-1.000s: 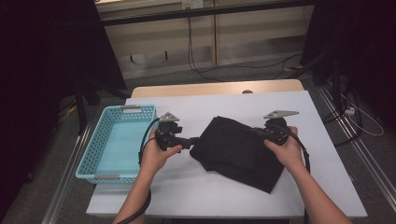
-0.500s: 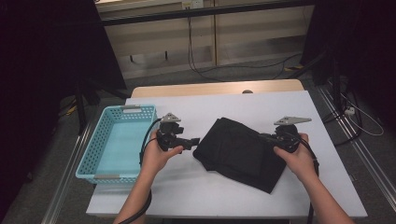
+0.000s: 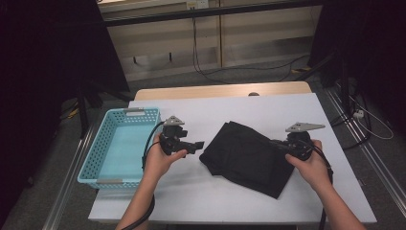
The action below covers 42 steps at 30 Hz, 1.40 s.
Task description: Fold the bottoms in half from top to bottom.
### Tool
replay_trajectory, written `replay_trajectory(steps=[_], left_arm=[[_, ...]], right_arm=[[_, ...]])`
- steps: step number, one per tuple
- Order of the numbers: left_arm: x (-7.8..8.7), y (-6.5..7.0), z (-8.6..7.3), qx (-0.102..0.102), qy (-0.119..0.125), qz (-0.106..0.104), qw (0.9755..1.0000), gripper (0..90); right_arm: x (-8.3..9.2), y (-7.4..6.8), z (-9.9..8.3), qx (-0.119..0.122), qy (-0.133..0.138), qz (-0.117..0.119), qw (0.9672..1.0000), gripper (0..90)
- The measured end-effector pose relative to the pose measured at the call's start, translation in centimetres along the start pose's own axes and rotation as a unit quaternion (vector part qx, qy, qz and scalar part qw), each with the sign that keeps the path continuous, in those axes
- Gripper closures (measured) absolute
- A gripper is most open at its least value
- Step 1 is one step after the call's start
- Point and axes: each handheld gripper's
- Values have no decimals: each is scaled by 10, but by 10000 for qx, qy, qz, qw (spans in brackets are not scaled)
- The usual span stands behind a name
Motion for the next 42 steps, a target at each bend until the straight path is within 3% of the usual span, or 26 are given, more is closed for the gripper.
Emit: replay_trajectory(steps=[42], left_arm=[[-2, 4, 0, -43, -31, 16, 10000, 127]], right_arm=[[36, 10, -26, -131, -83, -210, 9997, 836]])
Point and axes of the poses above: each handheld gripper's, and its own axes: x roughly backward along the jaws, z roughly out of its top, y roughly to its right, and after that the axes turned 6 degrees about z, right-handed
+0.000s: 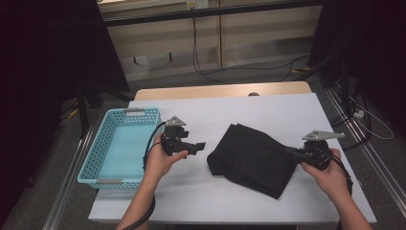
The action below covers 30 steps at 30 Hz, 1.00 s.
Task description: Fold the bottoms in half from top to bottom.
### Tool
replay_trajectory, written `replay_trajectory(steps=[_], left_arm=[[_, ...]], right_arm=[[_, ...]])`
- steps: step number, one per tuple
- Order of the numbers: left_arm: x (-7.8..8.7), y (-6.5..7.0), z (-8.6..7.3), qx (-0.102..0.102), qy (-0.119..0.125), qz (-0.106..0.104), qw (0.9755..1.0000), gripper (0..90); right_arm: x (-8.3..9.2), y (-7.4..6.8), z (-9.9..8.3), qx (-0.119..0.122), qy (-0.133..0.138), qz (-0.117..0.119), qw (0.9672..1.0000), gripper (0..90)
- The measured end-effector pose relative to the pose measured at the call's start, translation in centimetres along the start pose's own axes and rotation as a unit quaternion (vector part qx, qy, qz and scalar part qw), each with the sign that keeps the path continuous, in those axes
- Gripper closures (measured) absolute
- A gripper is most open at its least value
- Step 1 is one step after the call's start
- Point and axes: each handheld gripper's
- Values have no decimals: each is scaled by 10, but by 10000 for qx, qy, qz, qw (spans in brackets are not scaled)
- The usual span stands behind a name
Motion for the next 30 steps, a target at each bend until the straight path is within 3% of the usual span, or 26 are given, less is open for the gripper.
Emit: replay_trajectory(steps=[7, 12, 14, 16, 20, 24, 28, 30], left_arm=[[0, 0, 0, -7, 0, -26, 10000, 127], [1, -1, 0, -28, -3, -21, 10000, 126], [1, -1, 0, -24, -1, -22, 10000, 126], [1, -1, 0, -5, -1, -29, 10000, 126], [1, -1, -1, -13, -23, -14, 10000, 126], [-1, 0, -1, -27, -45, -22, 10000, 126], [-2, 0, -1, -45, -56, -15, 10000, 126], [-2, 1, -1, -45, -54, -11, 10000, 126]], right_arm=[[1, 9, -8, 28, -334, -267, 9991, 837], [-3, 11, -13, -41, -575, -329, 9978, 818], [-7, 12, -16, -1, -630, -398, 9972, 755], [-9, 13, -18, 3, -650, -522, 9965, 638], [-9, 18, -20, -115, -589, -583, 9965, 533], [-10, 23, -24, -370, -520, -324, 9974, 630], [-10, 22, -24, -390, -508, -115, 9979, 776], [-10, 22, -24, -403, -499, -67, 9979, 798]])
Point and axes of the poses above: each handheld gripper's, and its own axes: x roughly backward along the jaws, z roughly out of its top, y roughly to its right, and after that the axes turned 6 degrees about z, right-handed
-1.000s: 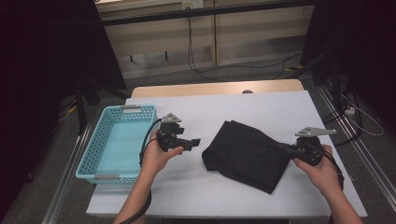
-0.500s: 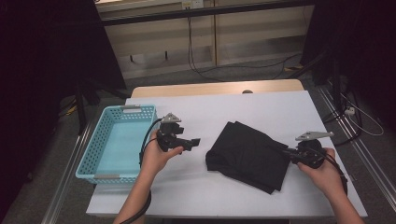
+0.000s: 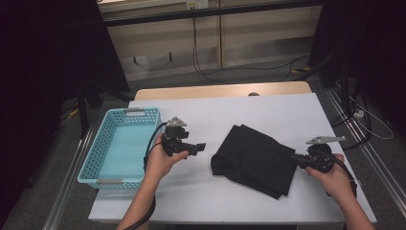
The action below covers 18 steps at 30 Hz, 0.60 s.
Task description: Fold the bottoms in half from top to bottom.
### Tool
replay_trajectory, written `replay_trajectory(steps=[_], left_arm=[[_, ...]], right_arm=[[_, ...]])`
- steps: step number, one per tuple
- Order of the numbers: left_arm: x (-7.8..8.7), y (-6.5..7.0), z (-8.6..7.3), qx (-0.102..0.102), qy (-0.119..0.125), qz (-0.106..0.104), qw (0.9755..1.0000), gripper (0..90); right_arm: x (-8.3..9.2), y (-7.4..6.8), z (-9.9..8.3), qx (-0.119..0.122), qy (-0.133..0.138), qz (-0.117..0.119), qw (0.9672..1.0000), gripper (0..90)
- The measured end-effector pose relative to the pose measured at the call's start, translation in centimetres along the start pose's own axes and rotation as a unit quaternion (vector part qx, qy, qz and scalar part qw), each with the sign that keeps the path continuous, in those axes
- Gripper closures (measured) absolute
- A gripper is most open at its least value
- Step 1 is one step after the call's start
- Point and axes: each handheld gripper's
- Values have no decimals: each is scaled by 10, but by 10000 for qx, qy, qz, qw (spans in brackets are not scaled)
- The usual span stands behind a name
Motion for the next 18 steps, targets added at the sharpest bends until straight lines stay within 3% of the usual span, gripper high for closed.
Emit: replay_trajectory(steps=[7, 12, 18], left_arm=[[-1, 1, 1, -32, -27, -37, 10000, 126], [-1, 1, 1, -18, -25, -8, 10000, 126], [-3, 2, 0, -18, -37, -22, 10000, 126]], right_arm=[[3, -5, 5, 239, 52, 57, 9997, 832], [8, -12, 19, 485, 369, -31, 9981, 836], [-5, -9, 29, 521, 384, -104, 9979, 837]])
Point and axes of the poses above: each handheld gripper's, and its own axes: x roughly backward along the jaws, z roughly out of its top, y roughly to its right, and after that the axes turned 6 degrees about z, right-handed
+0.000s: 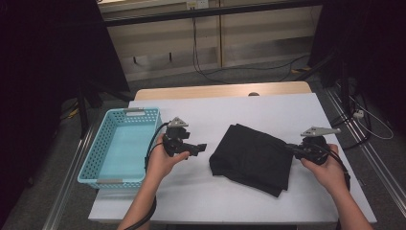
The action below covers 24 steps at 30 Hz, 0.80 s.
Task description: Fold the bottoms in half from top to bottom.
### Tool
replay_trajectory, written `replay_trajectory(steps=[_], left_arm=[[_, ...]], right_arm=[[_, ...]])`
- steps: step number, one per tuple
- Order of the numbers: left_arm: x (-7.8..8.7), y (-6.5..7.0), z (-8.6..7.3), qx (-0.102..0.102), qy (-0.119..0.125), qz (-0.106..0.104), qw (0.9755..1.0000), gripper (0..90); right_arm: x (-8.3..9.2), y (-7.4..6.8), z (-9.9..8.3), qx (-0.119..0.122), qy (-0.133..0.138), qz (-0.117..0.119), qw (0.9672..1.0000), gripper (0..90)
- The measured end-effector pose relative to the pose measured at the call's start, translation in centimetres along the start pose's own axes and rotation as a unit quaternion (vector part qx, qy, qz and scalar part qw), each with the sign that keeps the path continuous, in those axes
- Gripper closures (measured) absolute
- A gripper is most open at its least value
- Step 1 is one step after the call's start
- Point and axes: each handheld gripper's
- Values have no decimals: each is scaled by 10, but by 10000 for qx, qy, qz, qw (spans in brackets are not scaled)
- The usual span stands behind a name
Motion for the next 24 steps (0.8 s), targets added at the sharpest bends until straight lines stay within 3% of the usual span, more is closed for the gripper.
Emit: replay_trajectory(steps=[5, 11, 15, 20, 24], left_arm=[[-1, 1, 0, -1, -27, -38, 10000, 126], [-3, 3, -1, 33, 16, -12, 10000, 123], [-6, 6, -1, 16, 14, -10, 10000, 123], [-13, 10, -4, -33, -43, 5, 10000, 123], [-17, 12, -4, -51, -87, -16, 9999, 123]], right_arm=[[-10, 5, -2, -38, -226, -139, 9996, 834], [-10, 6, -7, -89, -196, -157, 9996, 802], [-9, 2, -7, -77, -159, -190, 9997, 711], [-5, -5, -5, -30, -30, -241, 9997, 517], [-4, -14, -2, -10, 76, -113, 9999, 432]])
Point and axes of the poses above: each handheld gripper's, and its own axes: x roughly backward along the jaws, z roughly out of its top, y roughly to its right, and after that the axes turned 6 degrees about z, right-handed
